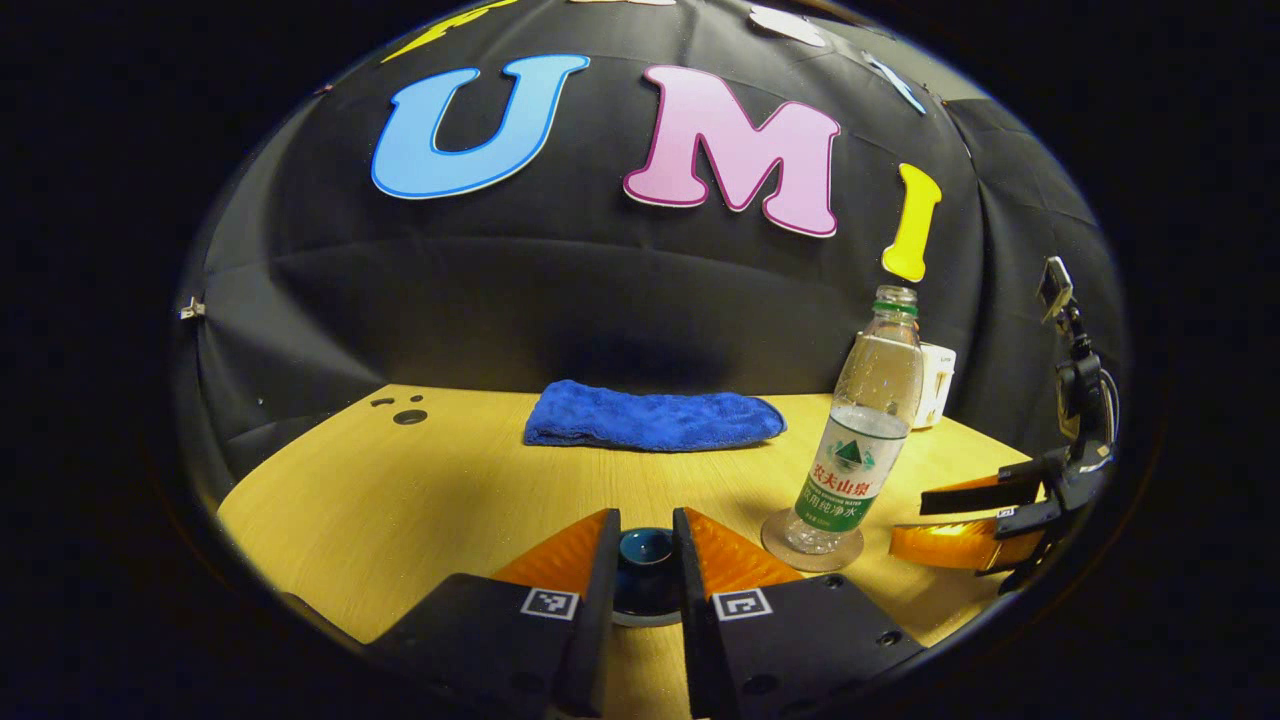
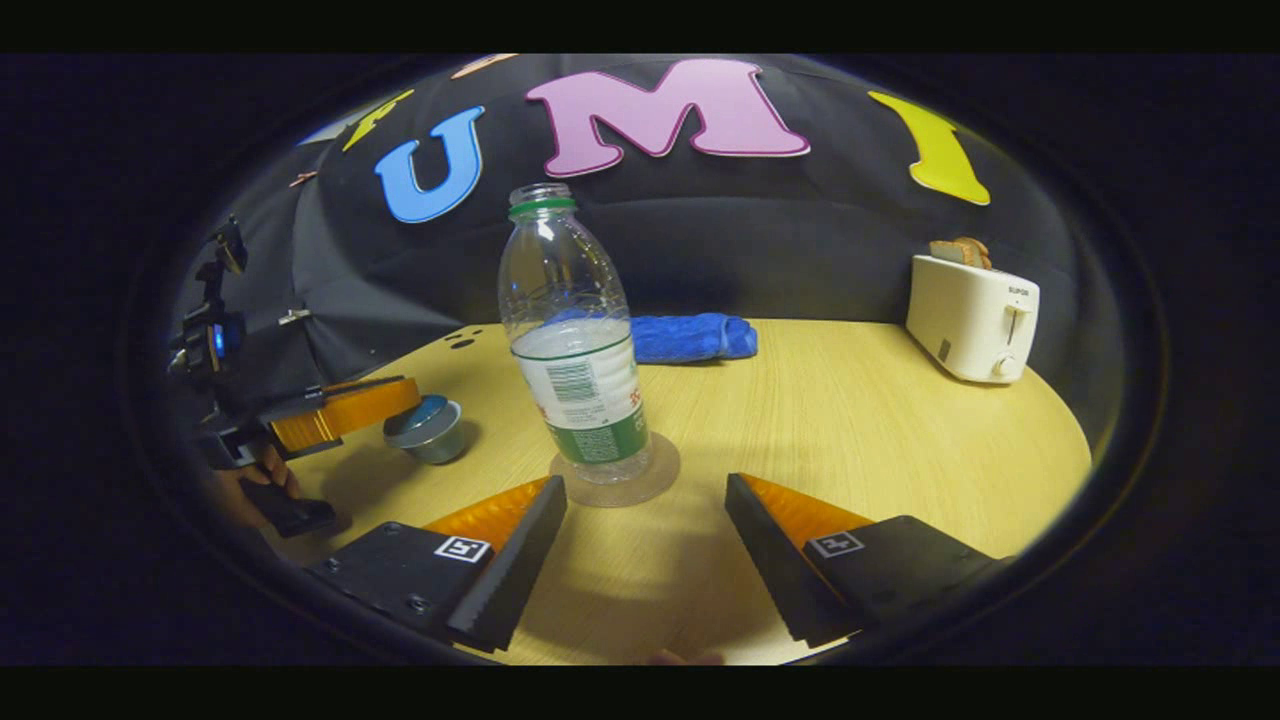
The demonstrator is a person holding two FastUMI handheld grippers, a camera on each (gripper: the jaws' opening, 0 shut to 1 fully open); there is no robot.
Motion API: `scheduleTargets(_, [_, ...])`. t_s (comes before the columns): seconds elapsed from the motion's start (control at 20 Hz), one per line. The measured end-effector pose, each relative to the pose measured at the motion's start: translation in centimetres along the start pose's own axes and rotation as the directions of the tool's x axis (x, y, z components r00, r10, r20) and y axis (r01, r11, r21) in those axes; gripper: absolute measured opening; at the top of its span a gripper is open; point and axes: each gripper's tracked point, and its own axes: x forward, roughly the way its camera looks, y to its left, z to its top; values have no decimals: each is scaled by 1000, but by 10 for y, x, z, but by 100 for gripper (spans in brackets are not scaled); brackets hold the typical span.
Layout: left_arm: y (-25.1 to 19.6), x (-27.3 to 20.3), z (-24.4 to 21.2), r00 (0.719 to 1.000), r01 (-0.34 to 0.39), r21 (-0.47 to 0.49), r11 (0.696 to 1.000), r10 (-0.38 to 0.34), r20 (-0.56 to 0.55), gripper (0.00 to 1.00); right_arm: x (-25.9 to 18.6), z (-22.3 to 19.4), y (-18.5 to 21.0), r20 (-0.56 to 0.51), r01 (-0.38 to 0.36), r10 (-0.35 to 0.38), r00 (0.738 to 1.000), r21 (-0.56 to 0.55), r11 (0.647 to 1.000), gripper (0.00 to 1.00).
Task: Open the teacup lid with one hand, grasp the water bottle and pour water into the teacup with the other hand; after pouring, place the water bottle on the coaster and then close the teacup lid.
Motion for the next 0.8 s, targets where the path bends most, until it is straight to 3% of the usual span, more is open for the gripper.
scheduleTargets(0.5, [-2, -3, 8, 1000, -12, 32, 999, 11, 19, 42, -10, 19, 9, 28, -13, 13, 1000, -7, 1000, 99])
scheduleTargets(0.8, [-2, -41, 60, 999, -24, 4, 1000, 24, 33, 42, -45, 84, 27, 108, -1, 3, 994, -15, 1000, 99])
